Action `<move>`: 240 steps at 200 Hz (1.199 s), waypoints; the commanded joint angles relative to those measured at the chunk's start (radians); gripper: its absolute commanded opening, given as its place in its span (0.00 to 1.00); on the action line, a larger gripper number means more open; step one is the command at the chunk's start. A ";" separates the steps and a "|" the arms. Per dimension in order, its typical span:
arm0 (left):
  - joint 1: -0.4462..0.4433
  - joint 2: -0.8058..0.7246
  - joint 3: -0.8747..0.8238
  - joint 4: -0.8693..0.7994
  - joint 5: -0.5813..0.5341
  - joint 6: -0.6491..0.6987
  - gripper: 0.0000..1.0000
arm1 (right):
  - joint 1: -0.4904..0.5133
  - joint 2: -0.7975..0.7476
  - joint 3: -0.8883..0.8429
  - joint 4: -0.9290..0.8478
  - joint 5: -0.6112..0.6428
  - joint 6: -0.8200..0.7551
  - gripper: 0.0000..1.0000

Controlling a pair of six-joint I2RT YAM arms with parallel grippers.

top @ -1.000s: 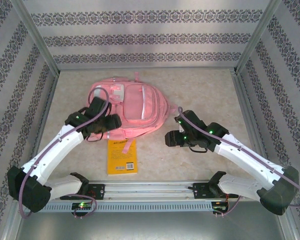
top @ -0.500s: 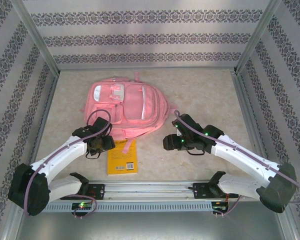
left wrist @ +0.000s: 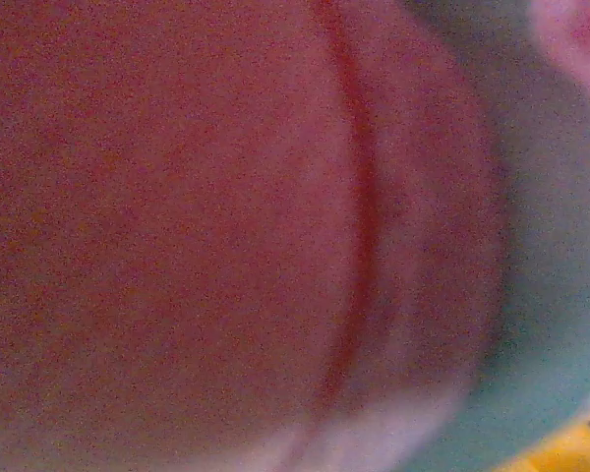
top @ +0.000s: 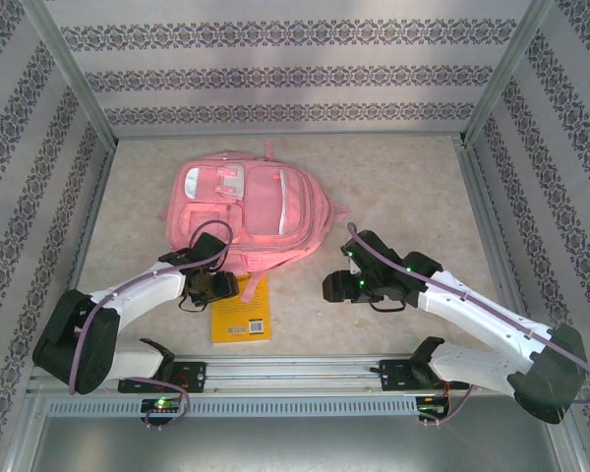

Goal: Pack the student bag

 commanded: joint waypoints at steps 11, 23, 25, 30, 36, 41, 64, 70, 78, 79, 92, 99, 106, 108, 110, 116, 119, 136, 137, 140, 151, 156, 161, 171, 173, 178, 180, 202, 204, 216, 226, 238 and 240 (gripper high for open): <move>-0.034 0.058 -0.009 0.082 0.100 0.048 0.59 | 0.009 0.028 0.000 0.017 -0.020 0.000 0.64; -0.060 0.066 -0.002 0.081 0.099 0.045 0.59 | 0.006 0.036 -0.007 0.029 -0.026 0.004 0.62; -0.064 0.069 -0.001 0.080 0.099 0.046 0.59 | 0.006 0.038 -0.008 0.031 -0.027 0.005 0.61; -0.076 0.074 0.004 0.078 0.098 0.043 0.59 | 0.007 0.040 -0.010 0.038 -0.030 0.008 0.60; -0.093 0.080 0.010 0.079 0.098 0.039 0.59 | 0.005 0.047 -0.014 0.046 -0.035 0.010 0.59; -0.105 0.085 0.012 0.081 0.098 0.033 0.59 | 0.004 0.051 -0.018 0.055 -0.042 0.013 0.58; -0.166 0.099 0.025 0.104 0.108 -0.002 0.59 | -0.004 0.081 -0.033 0.089 -0.070 0.021 0.55; -0.179 0.102 0.030 0.106 0.107 -0.010 0.59 | -0.008 0.089 -0.037 0.100 -0.077 0.023 0.55; -0.192 0.107 0.036 0.113 0.114 -0.024 0.59 | -0.014 0.100 -0.043 0.115 -0.090 0.026 0.54; -0.194 0.108 0.036 0.115 0.115 -0.027 0.59 | -0.014 0.102 -0.044 0.118 -0.090 0.026 0.54; -0.200 0.118 0.036 0.146 0.152 -0.067 0.60 | -0.025 0.118 -0.051 0.140 -0.108 0.030 0.53; -0.201 0.120 0.030 0.170 0.177 -0.091 0.61 | -0.036 0.127 -0.060 0.156 -0.117 0.035 0.53; -0.200 0.118 0.019 0.204 0.200 -0.111 0.61 | -0.046 0.133 -0.069 0.171 -0.130 0.043 0.53; -0.200 0.118 0.015 0.215 0.203 -0.118 0.61 | -0.051 0.136 -0.072 0.179 -0.136 0.046 0.53; -0.200 0.115 0.011 0.227 0.207 -0.124 0.61 | -0.055 0.139 -0.074 0.187 -0.141 0.049 0.53; -0.200 0.110 -0.005 0.264 0.218 -0.141 0.61 | -0.070 0.146 -0.087 0.211 -0.163 0.059 0.53; -0.200 0.108 -0.013 0.283 0.222 -0.150 0.61 | -0.077 0.148 -0.093 0.224 -0.176 0.064 0.53; -0.201 0.100 -0.053 0.375 0.247 -0.202 0.61 | -0.111 0.175 -0.130 0.342 -0.278 0.104 0.53; -0.200 0.100 -0.055 0.379 0.248 -0.205 0.62 | -0.111 0.177 -0.134 0.353 -0.288 0.105 0.53; -0.200 0.102 -0.060 0.395 0.252 -0.212 0.62 | -0.114 0.185 -0.140 0.381 -0.316 0.110 0.53; -0.200 0.109 -0.076 0.449 0.271 -0.244 0.61 | -0.118 0.218 -0.153 0.454 -0.379 0.119 0.53; -0.200 0.115 -0.080 0.470 0.281 -0.257 0.61 | -0.119 0.235 -0.153 0.469 -0.392 0.123 0.53; -0.200 0.119 -0.083 0.491 0.288 -0.268 0.61 | -0.122 0.249 -0.154 0.485 -0.406 0.125 0.53; -0.200 0.128 -0.084 0.522 0.306 -0.287 0.60 | -0.128 0.277 -0.160 0.519 -0.427 0.132 0.52; -0.200 0.130 -0.083 0.528 0.309 -0.291 0.60 | -0.131 0.282 -0.161 0.523 -0.428 0.135 0.52; -0.200 0.131 -0.082 0.539 0.312 -0.297 0.60 | -0.133 0.293 -0.162 0.533 -0.428 0.140 0.52; -0.200 0.131 -0.081 0.543 0.314 -0.299 0.60 | -0.135 0.299 -0.162 0.537 -0.427 0.141 0.52; -0.200 0.127 -0.072 0.577 0.334 -0.314 0.59 | -0.132 0.334 -0.158 0.554 -0.399 0.145 0.51; -0.200 0.127 -0.073 0.583 0.337 -0.318 0.59 | -0.131 0.337 -0.157 0.555 -0.397 0.145 0.51; -0.200 0.126 -0.078 0.621 0.363 -0.331 0.59 | -0.126 0.354 -0.153 0.556 -0.377 0.145 0.51; -0.200 0.133 -0.086 0.664 0.396 -0.338 0.59 | -0.122 0.369 -0.147 0.548 -0.359 0.144 0.52; -0.200 0.142 -0.092 0.681 0.415 -0.344 0.59 | -0.121 0.391 -0.135 0.531 -0.335 0.141 0.53; -0.200 0.144 -0.093 0.684 0.417 -0.344 0.59 | -0.120 0.394 -0.134 0.528 -0.332 0.140 0.53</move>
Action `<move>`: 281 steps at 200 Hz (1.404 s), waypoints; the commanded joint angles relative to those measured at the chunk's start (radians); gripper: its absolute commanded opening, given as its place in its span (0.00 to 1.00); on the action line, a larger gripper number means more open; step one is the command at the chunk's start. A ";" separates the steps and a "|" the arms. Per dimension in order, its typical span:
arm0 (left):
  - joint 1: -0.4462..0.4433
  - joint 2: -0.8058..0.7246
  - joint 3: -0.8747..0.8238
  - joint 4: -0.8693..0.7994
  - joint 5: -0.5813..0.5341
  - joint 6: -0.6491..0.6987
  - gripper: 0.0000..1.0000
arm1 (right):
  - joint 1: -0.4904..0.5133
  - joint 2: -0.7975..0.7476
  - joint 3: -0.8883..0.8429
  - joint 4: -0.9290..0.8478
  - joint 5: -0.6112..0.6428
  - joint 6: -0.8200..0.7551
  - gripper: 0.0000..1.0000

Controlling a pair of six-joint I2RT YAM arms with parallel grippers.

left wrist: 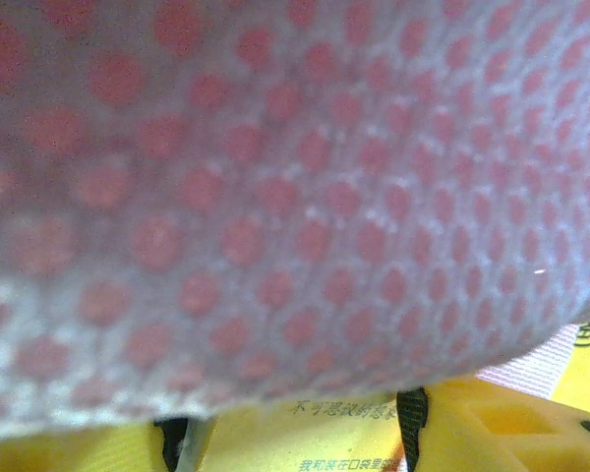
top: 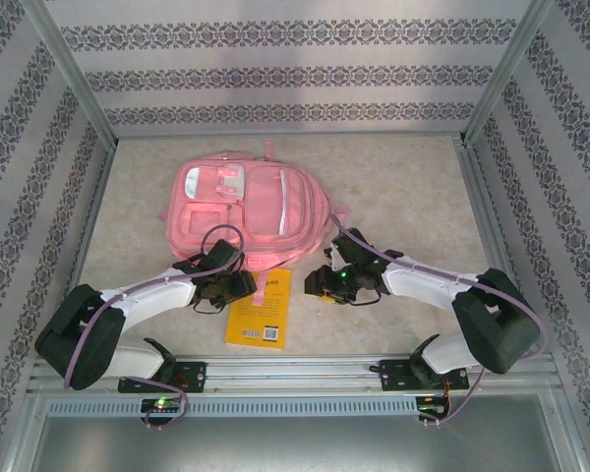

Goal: Pack the student bag

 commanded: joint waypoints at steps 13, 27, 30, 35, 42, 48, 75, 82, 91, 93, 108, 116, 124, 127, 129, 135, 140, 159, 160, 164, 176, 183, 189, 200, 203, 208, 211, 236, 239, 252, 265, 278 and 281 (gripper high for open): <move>-0.042 0.109 -0.065 0.492 0.418 -0.082 0.59 | 0.013 0.057 0.027 0.012 0.040 0.005 0.54; -0.041 0.110 -0.073 0.497 0.423 -0.084 0.59 | 0.037 0.080 0.037 0.027 0.048 0.005 0.55; -0.042 0.110 -0.074 0.496 0.424 -0.082 0.59 | 0.041 0.086 0.040 0.034 0.048 0.006 0.55; -0.042 0.110 -0.076 0.497 0.424 -0.080 0.59 | 0.050 0.097 0.046 0.042 0.047 0.007 0.55; -0.041 0.108 -0.078 0.496 0.424 -0.076 0.59 | 0.065 0.113 0.056 0.053 0.045 0.006 0.55; -0.041 0.108 -0.078 0.489 0.422 -0.071 0.59 | 0.076 0.131 0.067 0.061 0.043 0.006 0.55; -0.042 0.091 -0.084 0.461 0.409 -0.059 0.59 | 0.112 0.181 0.095 0.128 0.030 0.026 0.52; -0.041 0.082 -0.086 0.452 0.404 -0.054 0.60 | 0.117 0.186 0.094 0.155 0.029 0.040 0.52; -0.039 0.068 -0.089 0.437 0.398 -0.043 0.60 | 0.123 0.191 0.088 0.189 0.033 0.058 0.52; -0.040 0.064 -0.090 0.432 0.397 -0.041 0.60 | 0.125 0.193 0.087 0.195 0.032 0.061 0.52; -0.036 0.038 -0.100 0.406 0.385 -0.028 0.61 | 0.135 0.210 0.081 0.238 0.038 0.086 0.50; -0.031 0.022 -0.111 0.407 0.384 -0.028 0.61 | 0.139 0.222 0.078 0.262 0.037 0.099 0.50; -0.029 0.014 -0.122 0.412 0.382 -0.033 0.61 | 0.143 0.237 0.077 0.282 0.035 0.112 0.50; -0.030 0.010 -0.126 0.413 0.382 -0.033 0.61 | 0.145 0.243 0.078 0.289 0.034 0.115 0.49; -0.028 0.008 -0.129 0.414 0.380 -0.034 0.61 | 0.147 0.248 0.078 0.294 0.035 0.117 0.49; -0.028 0.005 -0.133 0.415 0.382 -0.035 0.61 | 0.152 0.263 0.081 0.307 0.032 0.122 0.49; -0.027 0.005 -0.135 0.417 0.382 -0.035 0.61 | 0.156 0.273 0.084 0.317 0.031 0.126 0.49; -0.024 0.009 -0.133 0.414 0.385 -0.031 0.60 | 0.176 0.316 0.104 0.346 0.023 0.140 0.47; -0.024 0.010 -0.133 0.414 0.385 -0.031 0.60 | 0.177 0.318 0.106 0.346 0.022 0.141 0.47; -0.024 0.010 -0.134 0.418 0.386 -0.034 0.61 | 0.181 0.326 0.113 0.352 0.019 0.144 0.47; -0.024 0.014 -0.138 0.430 0.387 -0.035 0.60 | 0.196 0.349 0.137 0.355 0.013 0.145 0.46; -0.023 0.018 -0.139 0.436 0.388 -0.035 0.60 | 0.204 0.356 0.152 0.348 0.015 0.140 0.46; -0.023 0.024 -0.139 0.442 0.389 -0.035 0.60 | 0.212 0.359 0.167 0.337 0.018 0.133 0.46; -0.023 0.037 -0.138 0.453 0.396 -0.035 0.60 | 0.225 0.360 0.192 0.314 0.026 0.119 0.47; -0.023 0.042 -0.137 0.457 0.399 -0.035 0.60 | 0.228 0.360 0.197 0.310 0.026 0.117 0.46; -0.023 0.048 -0.137 0.463 0.402 -0.036 0.60 | 0.231 0.358 0.202 0.307 0.026 0.114 0.47; -0.023 0.052 -0.137 0.470 0.405 -0.039 0.59 | 0.232 0.358 0.206 0.307 0.024 0.114 0.47; -0.023 0.068 -0.136 0.505 0.417 -0.057 0.59 | 0.223 0.331 0.202 0.340 -0.009 0.123 0.47; -0.022 0.070 -0.135 0.508 0.420 -0.058 0.58 | 0.220 0.324 0.198 0.350 -0.014 0.126 0.47; -0.022 0.064 -0.136 0.511 0.421 -0.063 0.58 | 0.204 0.294 0.181 0.392 -0.045 0.145 0.46; -0.021 0.050 -0.141 0.507 0.421 -0.064 0.58 | 0.186 0.259 0.159 0.447 -0.078 0.171 0.45; -0.020 0.033 -0.148 0.504 0.423 -0.065 0.58 | 0.172 0.228 0.142 0.486 -0.109 0.189 0.45; -0.020 0.031 -0.149 0.501 0.424 -0.064 0.58 | 0.170 0.223 0.140 0.492 -0.116 0.193 0.44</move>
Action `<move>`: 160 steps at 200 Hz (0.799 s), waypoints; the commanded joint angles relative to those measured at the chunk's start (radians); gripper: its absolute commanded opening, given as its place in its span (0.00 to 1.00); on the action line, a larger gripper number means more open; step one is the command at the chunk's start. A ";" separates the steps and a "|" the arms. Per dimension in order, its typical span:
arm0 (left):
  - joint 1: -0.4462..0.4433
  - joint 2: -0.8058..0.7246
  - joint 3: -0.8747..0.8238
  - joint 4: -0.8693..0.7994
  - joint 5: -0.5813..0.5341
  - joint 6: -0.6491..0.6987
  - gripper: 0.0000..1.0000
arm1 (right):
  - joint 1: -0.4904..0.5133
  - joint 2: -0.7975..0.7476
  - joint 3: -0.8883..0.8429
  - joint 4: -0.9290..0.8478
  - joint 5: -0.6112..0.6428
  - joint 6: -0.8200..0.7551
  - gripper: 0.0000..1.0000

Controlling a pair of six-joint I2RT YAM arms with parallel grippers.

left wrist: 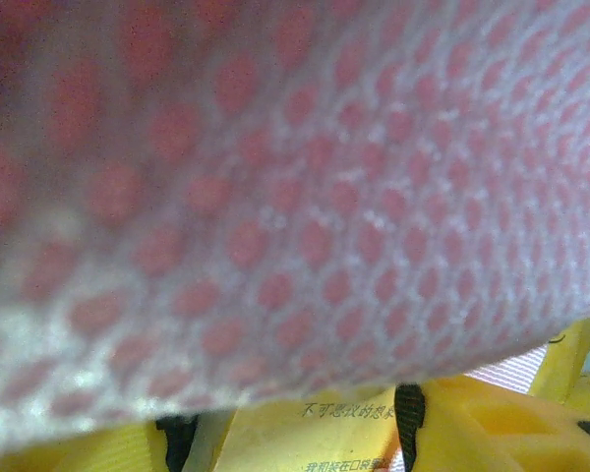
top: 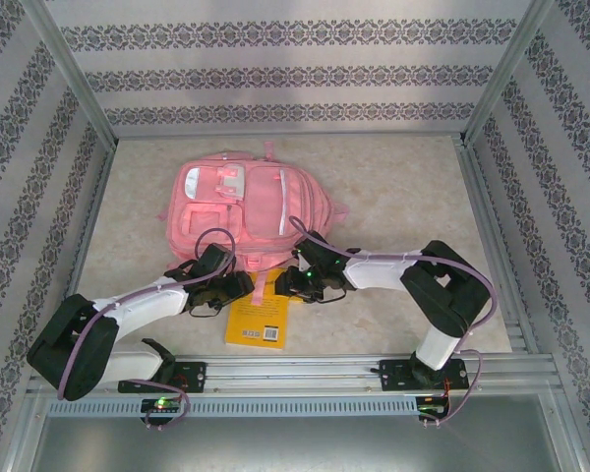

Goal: Pack the student bag

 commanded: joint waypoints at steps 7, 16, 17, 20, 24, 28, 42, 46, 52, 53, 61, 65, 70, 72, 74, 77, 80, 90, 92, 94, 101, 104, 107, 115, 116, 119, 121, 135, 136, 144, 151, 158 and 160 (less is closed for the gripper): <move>-0.049 0.087 -0.065 0.388 0.381 -0.045 0.58 | 0.000 -0.071 -0.009 0.283 -0.162 0.048 0.45; -0.046 0.077 -0.070 0.387 0.383 -0.046 0.58 | -0.002 -0.077 -0.017 0.303 -0.184 0.061 0.44; -0.046 0.075 -0.071 0.387 0.384 -0.047 0.58 | -0.002 -0.077 -0.017 0.303 -0.184 0.061 0.44; -0.045 0.072 -0.073 0.387 0.385 -0.047 0.58 | -0.004 -0.076 -0.019 0.309 -0.193 0.064 0.44; -0.043 0.067 -0.075 0.387 0.388 -0.047 0.58 | -0.005 -0.072 -0.021 0.318 -0.207 0.068 0.44; -0.041 0.064 -0.076 0.387 0.391 -0.048 0.58 | -0.005 -0.069 -0.023 0.326 -0.221 0.072 0.44; -0.034 0.050 -0.079 0.384 0.406 -0.053 0.59 | -0.008 -0.057 -0.037 0.363 -0.256 0.090 0.44; -0.032 0.045 -0.079 0.381 0.410 -0.053 0.59 | -0.009 -0.056 -0.041 0.372 -0.260 0.095 0.44; -0.029 0.038 -0.078 0.371 0.417 -0.051 0.59 | -0.010 -0.056 -0.049 0.382 -0.264 0.099 0.44; -0.029 0.036 -0.078 0.370 0.417 -0.051 0.59 | -0.010 -0.056 -0.049 0.383 -0.264 0.100 0.44; -0.027 0.023 -0.075 0.357 0.423 -0.048 0.59 | -0.011 -0.061 -0.058 0.392 -0.265 0.102 0.44; -0.026 0.018 -0.074 0.352 0.426 -0.047 0.60 | -0.012 -0.063 -0.063 0.397 -0.264 0.102 0.44; -0.024 0.010 -0.072 0.345 0.429 -0.045 0.60 | -0.013 -0.067 -0.069 0.402 -0.264 0.105 0.44; -0.023 0.006 -0.072 0.343 0.430 -0.045 0.60 | -0.014 -0.068 -0.071 0.404 -0.264 0.106 0.44; -0.023 0.005 -0.072 0.341 0.432 -0.043 0.60 | -0.015 -0.070 -0.074 0.407 -0.263 0.106 0.44; -0.021 0.000 -0.072 0.339 0.434 -0.043 0.60 | -0.015 -0.072 -0.078 0.414 -0.262 0.110 0.44; -0.021 -0.003 -0.072 0.339 0.438 -0.043 0.60 | -0.015 -0.074 -0.082 0.421 -0.260 0.112 0.44; -0.015 -0.009 -0.073 0.339 0.446 -0.042 0.60 | -0.018 -0.080 -0.096 0.443 -0.256 0.123 0.44; -0.015 -0.010 -0.074 0.339 0.448 -0.042 0.60 | -0.017 -0.080 -0.098 0.449 -0.256 0.125 0.44; -0.014 -0.011 -0.076 0.339 0.448 -0.042 0.60 | -0.018 -0.080 -0.099 0.453 -0.256 0.126 0.44; -0.011 -0.010 -0.079 0.339 0.451 -0.041 0.60 | -0.018 -0.073 -0.101 0.461 -0.256 0.131 0.44; -0.009 -0.009 -0.080 0.340 0.451 -0.042 0.60 | -0.018 -0.070 -0.101 0.462 -0.258 0.130 0.44; -0.009 -0.008 -0.079 0.341 0.454 -0.043 0.60 | -0.018 -0.065 -0.100 0.461 -0.259 0.129 0.44; -0.007 -0.007 -0.081 0.346 0.456 -0.045 0.60 | -0.017 -0.049 -0.095 0.450 -0.259 0.124 0.43; -0.007 -0.007 -0.081 0.346 0.457 -0.044 0.60 | -0.017 -0.048 -0.094 0.448 -0.259 0.122 0.43; -0.007 -0.006 -0.081 0.349 0.457 -0.046 0.60 | -0.017 -0.040 -0.093 0.442 -0.257 0.121 0.42; -0.007 -0.006 -0.081 0.350 0.457 -0.047 0.60 | -0.017 -0.037 -0.092 0.439 -0.256 0.118 0.41; -0.007 -0.003 -0.082 0.358 0.460 -0.053 0.60 | -0.022 -0.019 -0.093 0.381 -0.215 0.103 0.35; -0.007 -0.003 -0.081 0.358 0.460 -0.053 0.60 | -0.023 -0.019 -0.093 0.375 -0.209 0.102 0.35; -0.006 -0.003 -0.079 0.357 0.460 -0.051 0.60 | -0.030 -0.014 -0.094 0.324 -0.181 0.088 0.28; -0.006 -0.007 -0.078 0.349 0.458 -0.049 0.60 | -0.037 -0.015 -0.102 0.298 -0.162 0.080 0.24; -0.004 -0.012 -0.078 0.338 0.456 -0.044 0.60 | -0.045 -0.023 -0.112 0.263 -0.138 0.070 0.19; -0.003 -0.014 -0.079 0.335 0.455 -0.044 0.60 | -0.048 -0.027 -0.115 0.255 -0.134 0.065 0.18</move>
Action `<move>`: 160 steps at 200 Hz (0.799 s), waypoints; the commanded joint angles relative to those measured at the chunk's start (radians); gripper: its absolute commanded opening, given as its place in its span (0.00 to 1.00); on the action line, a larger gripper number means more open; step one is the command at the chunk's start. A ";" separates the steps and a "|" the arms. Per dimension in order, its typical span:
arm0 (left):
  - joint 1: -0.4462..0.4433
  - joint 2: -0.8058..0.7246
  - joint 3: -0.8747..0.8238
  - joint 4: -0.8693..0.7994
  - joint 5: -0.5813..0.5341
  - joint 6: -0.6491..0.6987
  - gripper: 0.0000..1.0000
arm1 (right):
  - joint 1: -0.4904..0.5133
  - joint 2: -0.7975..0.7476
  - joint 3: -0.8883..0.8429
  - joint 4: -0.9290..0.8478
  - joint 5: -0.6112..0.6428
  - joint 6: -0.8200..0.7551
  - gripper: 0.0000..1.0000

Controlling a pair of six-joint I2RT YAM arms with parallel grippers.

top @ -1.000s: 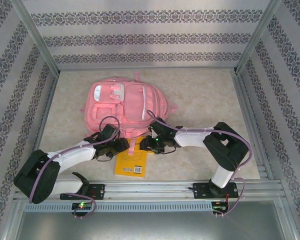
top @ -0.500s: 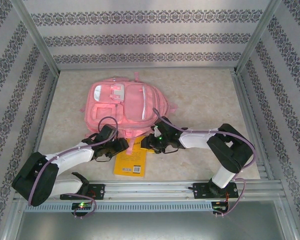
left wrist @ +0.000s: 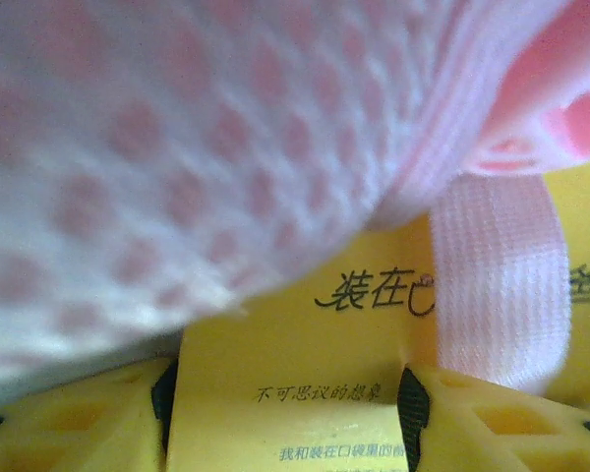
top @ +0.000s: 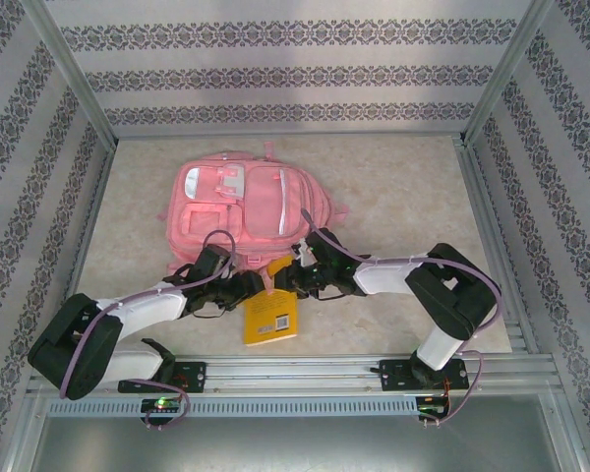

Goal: Pack the student bag

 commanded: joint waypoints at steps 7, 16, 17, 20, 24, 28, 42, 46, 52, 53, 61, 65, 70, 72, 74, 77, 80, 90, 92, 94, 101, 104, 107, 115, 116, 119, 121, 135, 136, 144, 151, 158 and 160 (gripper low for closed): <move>-0.025 -0.009 -0.007 0.085 0.192 -0.020 0.60 | -0.015 -0.017 -0.029 -0.061 0.044 -0.045 0.17; -0.019 -0.030 -0.013 0.061 0.185 -0.016 0.61 | -0.024 -0.054 -0.050 -0.084 0.058 -0.060 0.15; -0.017 -0.033 -0.014 0.058 0.185 -0.015 0.61 | -0.024 -0.056 -0.051 -0.088 0.059 -0.063 0.15; -0.014 -0.041 -0.016 0.051 0.182 -0.014 0.62 | -0.029 -0.074 -0.056 -0.099 0.063 -0.071 0.15; -0.011 -0.052 -0.020 0.044 0.183 -0.011 0.63 | -0.033 -0.094 -0.063 -0.123 0.069 -0.085 0.14; -0.008 -0.063 -0.025 0.038 0.183 -0.010 0.63 | -0.041 -0.116 -0.069 -0.146 0.073 -0.098 0.13; 0.003 -0.104 -0.032 0.003 0.194 0.009 0.64 | -0.066 -0.202 -0.092 -0.222 0.081 -0.136 0.10; 0.005 -0.115 -0.031 -0.010 0.197 0.016 0.65 | -0.078 -0.230 -0.098 -0.245 0.086 -0.147 0.08; 0.009 -0.133 -0.029 -0.030 0.203 0.027 0.65 | -0.094 -0.275 -0.108 -0.279 0.095 -0.159 0.06; 0.009 -0.136 -0.028 -0.035 0.204 0.029 0.65 | -0.097 -0.282 -0.110 -0.284 0.096 -0.160 0.06; 0.011 -0.163 -0.017 -0.068 0.202 0.047 0.65 | -0.120 -0.342 -0.126 -0.313 0.098 -0.171 0.05; 0.010 -0.176 -0.011 -0.085 0.201 0.056 0.66 | -0.131 -0.371 -0.134 -0.332 0.099 -0.175 0.05; 0.012 -0.192 -0.003 -0.101 0.199 0.068 0.66 | -0.147 -0.409 -0.141 -0.356 0.099 -0.181 0.05; 0.011 -0.198 0.002 -0.107 0.197 0.071 0.66 | -0.154 -0.421 -0.143 -0.367 0.100 -0.184 0.05; 0.012 -0.205 0.005 -0.113 0.197 0.076 0.66 | -0.161 -0.436 -0.145 -0.378 0.100 -0.187 0.04; 0.013 -0.213 0.012 -0.124 0.194 0.083 0.66 | -0.170 -0.456 -0.146 -0.396 0.101 -0.192 0.05; 0.013 -0.220 0.018 -0.132 0.191 0.088 0.67 | -0.180 -0.474 -0.147 -0.413 0.099 -0.197 0.05; 0.016 -0.237 0.043 -0.151 0.184 0.105 0.67 | -0.208 -0.526 -0.149 -0.461 0.091 -0.215 0.05; 0.016 -0.238 0.048 -0.153 0.183 0.108 0.67 | -0.213 -0.537 -0.150 -0.470 0.091 -0.219 0.05; 0.016 -0.237 0.052 -0.155 0.183 0.112 0.68 | -0.214 -0.544 -0.151 -0.476 0.087 -0.222 0.05; 0.017 -0.233 0.072 -0.160 0.185 0.121 0.68 | -0.231 -0.571 -0.150 -0.507 0.081 -0.233 0.05; 0.019 -0.229 0.080 -0.161 0.188 0.125 0.68 | -0.236 -0.581 -0.148 -0.519 0.079 -0.239 0.05; 0.018 -0.224 0.089 -0.160 0.191 0.130 0.68 | -0.241 -0.591 -0.146 -0.532 0.076 -0.245 0.04; 0.019 -0.210 0.113 -0.154 0.205 0.140 0.68 | -0.254 -0.611 -0.139 -0.554 0.068 -0.256 0.03; 0.019 -0.207 0.115 -0.153 0.207 0.141 0.68 | -0.255 -0.612 -0.138 -0.558 0.067 -0.256 0.03; 0.018 -0.200 0.123 -0.150 0.211 0.143 0.68 | -0.258 -0.620 -0.134 -0.568 0.065 -0.260 0.03; 0.019 -0.196 0.128 -0.148 0.213 0.144 0.68 | -0.259 -0.623 -0.132 -0.572 0.063 -0.263 0.03; 0.019 -0.166 0.159 -0.143 0.217 0.162 0.69 | -0.271 -0.638 -0.122 -0.592 0.057 -0.268 0.04; 0.018 -0.164 0.161 -0.144 0.218 0.163 0.69 | -0.272 -0.638 -0.122 -0.592 0.057 -0.268 0.04; 0.018 -0.145 0.172 -0.139 0.218 0.170 0.69 | -0.275 -0.634 -0.121 -0.589 0.054 -0.267 0.05; 0.019 -0.129 0.180 -0.138 0.218 0.175 0.69 | -0.275 -0.623 -0.121 -0.590 0.055 -0.267 0.05; 0.019 -0.113 0.184 -0.138 0.216 0.181 0.69 | -0.275 -0.609 -0.121 -0.590 0.055 -0.269 0.06; 0.019 -0.108 0.185 -0.138 0.216 0.181 0.69 | -0.275 -0.604 -0.121 -0.590 0.055 -0.268 0.06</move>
